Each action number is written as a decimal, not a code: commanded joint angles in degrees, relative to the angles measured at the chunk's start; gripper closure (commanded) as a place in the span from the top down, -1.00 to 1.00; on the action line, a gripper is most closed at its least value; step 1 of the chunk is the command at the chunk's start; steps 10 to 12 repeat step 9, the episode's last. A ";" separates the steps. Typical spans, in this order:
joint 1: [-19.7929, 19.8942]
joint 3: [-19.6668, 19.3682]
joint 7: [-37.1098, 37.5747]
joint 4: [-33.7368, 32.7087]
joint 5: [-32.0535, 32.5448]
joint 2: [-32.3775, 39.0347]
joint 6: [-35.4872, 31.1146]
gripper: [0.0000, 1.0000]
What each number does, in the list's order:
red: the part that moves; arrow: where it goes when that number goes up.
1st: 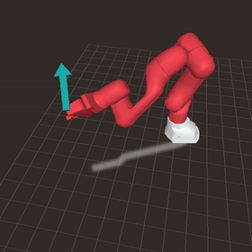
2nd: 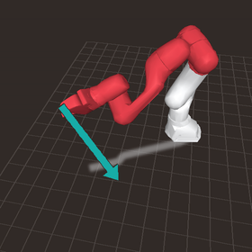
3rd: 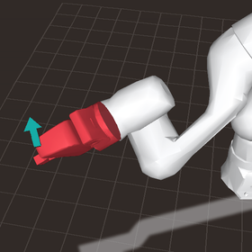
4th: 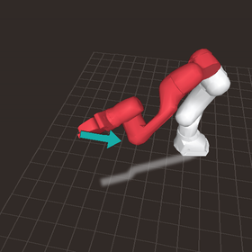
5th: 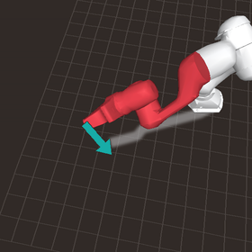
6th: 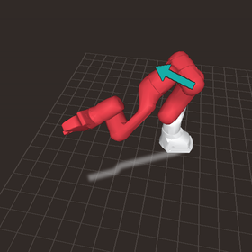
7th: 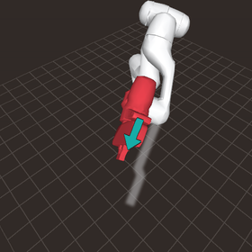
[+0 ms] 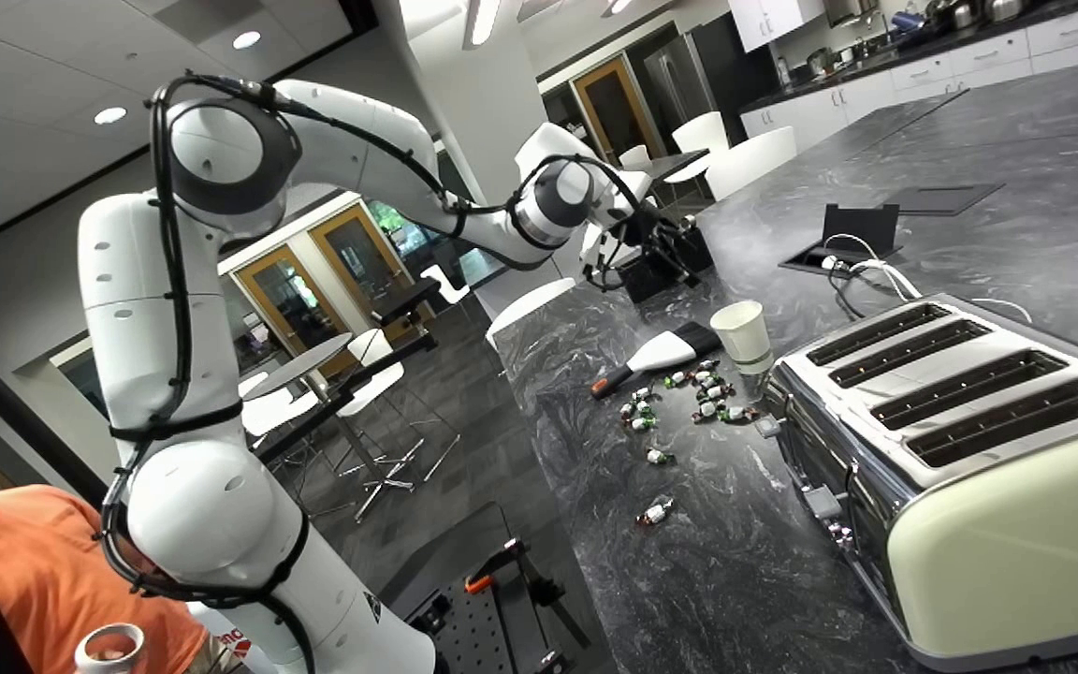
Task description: Move the cup backward to the right
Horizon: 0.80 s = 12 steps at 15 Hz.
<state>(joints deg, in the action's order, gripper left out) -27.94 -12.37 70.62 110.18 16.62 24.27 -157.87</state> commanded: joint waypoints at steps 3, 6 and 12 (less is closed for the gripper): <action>3.77 5.12 -4.43 12.09 4.39 -14.21 0.12 1.00; 6.78 9.09 -8.09 15.19 3.45 -17.90 1.12 1.00; 9.37 12.48 -10.93 17.61 2.69 -20.77 3.57 1.00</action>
